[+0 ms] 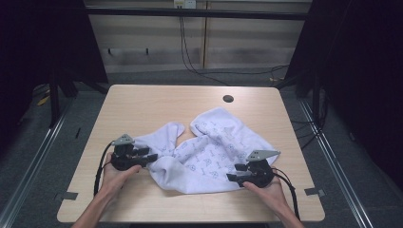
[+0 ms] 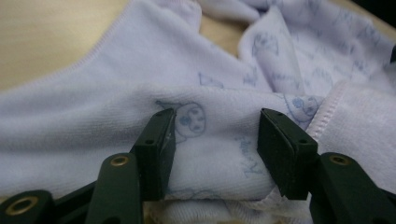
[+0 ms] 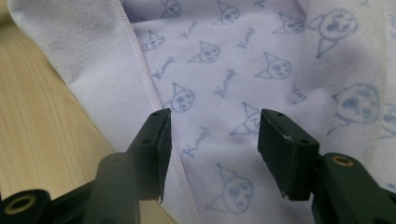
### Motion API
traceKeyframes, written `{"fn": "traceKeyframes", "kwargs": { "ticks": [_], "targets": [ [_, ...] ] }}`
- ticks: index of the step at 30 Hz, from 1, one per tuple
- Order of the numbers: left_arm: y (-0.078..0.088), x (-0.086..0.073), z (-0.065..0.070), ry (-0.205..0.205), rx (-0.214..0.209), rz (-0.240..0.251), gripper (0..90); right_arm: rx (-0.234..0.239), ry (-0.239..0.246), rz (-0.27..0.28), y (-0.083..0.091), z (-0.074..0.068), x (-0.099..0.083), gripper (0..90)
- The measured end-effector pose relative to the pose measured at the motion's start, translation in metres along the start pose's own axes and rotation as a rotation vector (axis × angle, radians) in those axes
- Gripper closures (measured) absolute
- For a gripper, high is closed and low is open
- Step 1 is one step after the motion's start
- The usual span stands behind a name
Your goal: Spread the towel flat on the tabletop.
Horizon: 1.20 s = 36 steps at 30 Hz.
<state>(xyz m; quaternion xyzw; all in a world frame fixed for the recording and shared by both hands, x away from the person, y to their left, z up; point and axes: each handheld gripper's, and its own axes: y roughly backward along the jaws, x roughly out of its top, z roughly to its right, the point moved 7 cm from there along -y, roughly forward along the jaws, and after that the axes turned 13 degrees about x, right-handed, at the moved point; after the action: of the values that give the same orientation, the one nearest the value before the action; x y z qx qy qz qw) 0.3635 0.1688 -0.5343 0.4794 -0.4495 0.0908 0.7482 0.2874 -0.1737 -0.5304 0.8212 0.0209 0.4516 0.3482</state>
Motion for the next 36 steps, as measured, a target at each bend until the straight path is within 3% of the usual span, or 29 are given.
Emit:
{"fn": "traceKeyframes", "kwargs": {
  "ticks": [1, 3, 4, 5, 6, 8, 10, 12, 13, 14, 15, 17, 19, 21, 22, 23, 24, 25, 31, 32, 33, 34, 35, 36],
  "targets": [
    [0.0, 0.0, 0.0, 0.0, 0.0, 0.0, 56.3, 0.0, 0.0, 0.0, 0.0, 0.0, 0.0, 45.1],
    [0.0, -0.004, 0.005, -0.042, 0.001, -0.01, 69.9, -0.001, 0.01, -0.035, -0.004, 0.002, -0.007, 43.3],
    [0.0, -0.005, 0.008, -0.077, 0.019, -0.013, 69.9, -0.001, 0.01, -0.035, -0.004, 0.002, -0.007, 43.3],
    [0.001, -0.006, 0.01, -0.085, 0.019, -0.016, 78.1, -0.028, 0.02, -0.05, -0.005, 0.005, -0.009, 42.7],
    [0.003, -0.007, 0.013, -0.096, 0.013, -0.022, 79.6, -0.045, 0.027, -0.06, -0.005, 0.007, -0.01, 42.3],
    [0.005, -0.008, 0.013, -0.091, 0.007, -0.026, 80.4, -0.062, 0.021, -0.072, -0.005, 0.008, -0.011, 42.1],
    [0.009, -0.011, 0.018, -0.096, -0.007, -0.035, 81.2, -0.088, 0.032, -0.088, -0.006, 0.013, -0.014, 47.4],
    [0.017, -0.017, 0.027, -0.095, -0.043, -0.047, 81.0, -0.109, 0.028, -0.093, -0.006, 0.015, -0.013, 54.6],
    [0.02, -0.019, 0.031, -0.096, -0.047, -0.045, 80.8, -0.14, 0.05, -0.106, -0.005, 0.018, -0.013, 56.8],
    [0.02, -0.019, 0.031, -0.096, -0.047, -0.045, 80.8, -0.153, 0.044, -0.107, -0.004, 0.021, -0.012, 61.3],
    [0.025, -0.021, 0.041, -0.107, -0.069, -0.046, 80.7, -0.154, 0.039, -0.101, -0.003, 0.025, -0.011, 66.5],
    [0.027, -0.023, 0.046, -0.109, -0.074, -0.051, 80.4, -0.168, 0.016, -0.092, 0.001, 0.036, -0.008, 75.7],
    [0.032, -0.028, 0.064, -0.128, -0.116, -0.068, 80.0, -0.169, -0.023, -0.072, 0.003, 0.049, -0.005, 84.4],
    [0.032, -0.03, 0.07, -0.139, -0.133, -0.077, 79.4, -0.161, -0.047, -0.062, 0.004, 0.055, -0.003, 86.7],
    [0.033, -0.032, 0.079, -0.148, -0.159, -0.084, 77.1, -0.152, -0.1, -0.028, 0.004, 0.071, 0.002, 88.6],
    [0.033, -0.032, 0.079, -0.148, -0.159, -0.084, 76.6, -0.152, -0.1, -0.028, 0.004, 0.071, 0.002, 88.6],
    [0.033, -0.032, 0.085, -0.151, -0.189, -0.095, 76.0, -0.17, -0.109, -0.009, 0.003, 0.085, 0.009, 88.9],
    [0.033, -0.032, 0.092, -0.16, -0.21, -0.099, 75.6, -0.176, -0.118, -0.009, 0.003, 0.09, 0.011, 88.9],
    [0.034, -0.03, 0.103, -0.178, -0.259, -0.103, 68.6, -0.249, -0.14, 0.015, -0.006, 0.127, 0.034, 86.8],
    [0.039, -0.022, 0.099, -0.14, -0.244, -0.055, 65.1, -0.248, -0.156, 0.025, -0.008, 0.13, 0.037, 82.3],
    [0.039, -0.022, 0.099, -0.14, -0.244, -0.055, 59.2, -0.248, -0.156, 0.025, -0.008, 0.13, 0.037, 82.3],
    [0.043, -0.013, 0.087, -0.093, -0.204, -0.021, 54.3, -0.233, -0.154, 0.029, -0.01, 0.129, 0.04, 65.5],
    [0.046, -0.01, 0.078, -0.074, -0.192, -0.003, 54.2, -0.23, -0.164, 0.022, -0.011, 0.126, 0.04, 60.5],
    [0.046, -0.01, 0.078, -0.074, -0.192, -0.003, 53.2, -0.22, -0.171, 0.017, -0.011, 0.12, 0.04, 57.3]
  ]
}}
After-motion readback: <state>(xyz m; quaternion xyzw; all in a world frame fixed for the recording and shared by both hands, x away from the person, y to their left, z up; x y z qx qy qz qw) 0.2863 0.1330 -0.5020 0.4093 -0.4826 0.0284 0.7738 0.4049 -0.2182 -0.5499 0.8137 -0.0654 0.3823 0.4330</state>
